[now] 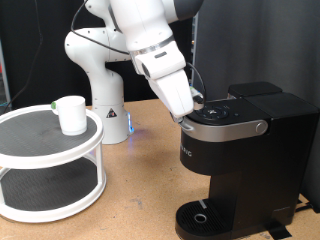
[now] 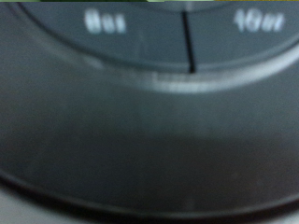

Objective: Make a cup of coffee with the keurig machine

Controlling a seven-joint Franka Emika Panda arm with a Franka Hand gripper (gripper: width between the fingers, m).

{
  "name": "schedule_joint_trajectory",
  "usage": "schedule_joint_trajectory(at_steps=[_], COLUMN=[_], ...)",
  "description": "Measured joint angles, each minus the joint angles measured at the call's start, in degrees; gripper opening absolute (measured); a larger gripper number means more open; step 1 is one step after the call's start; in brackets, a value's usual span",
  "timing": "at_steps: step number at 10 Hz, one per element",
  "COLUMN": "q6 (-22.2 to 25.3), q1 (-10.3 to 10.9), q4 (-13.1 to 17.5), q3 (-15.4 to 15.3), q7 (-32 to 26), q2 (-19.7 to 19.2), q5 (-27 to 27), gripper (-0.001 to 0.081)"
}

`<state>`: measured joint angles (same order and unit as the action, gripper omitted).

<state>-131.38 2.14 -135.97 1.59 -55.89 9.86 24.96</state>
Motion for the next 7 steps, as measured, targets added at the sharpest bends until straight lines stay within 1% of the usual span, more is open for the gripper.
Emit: schedule_joint_trajectory(at_steps=[4,5,7], q6=[-0.28,-0.28,-0.28], q1=[0.01,0.01,0.01], q4=[0.05,0.03,-0.29], q3=[0.01,0.07,0.56], q7=[-0.51,-1.54,-5.42], q2=[-0.08,-0.07,0.07], q5=[0.23,0.52,3.21], gripper=[0.0004,0.0004,0.0004])
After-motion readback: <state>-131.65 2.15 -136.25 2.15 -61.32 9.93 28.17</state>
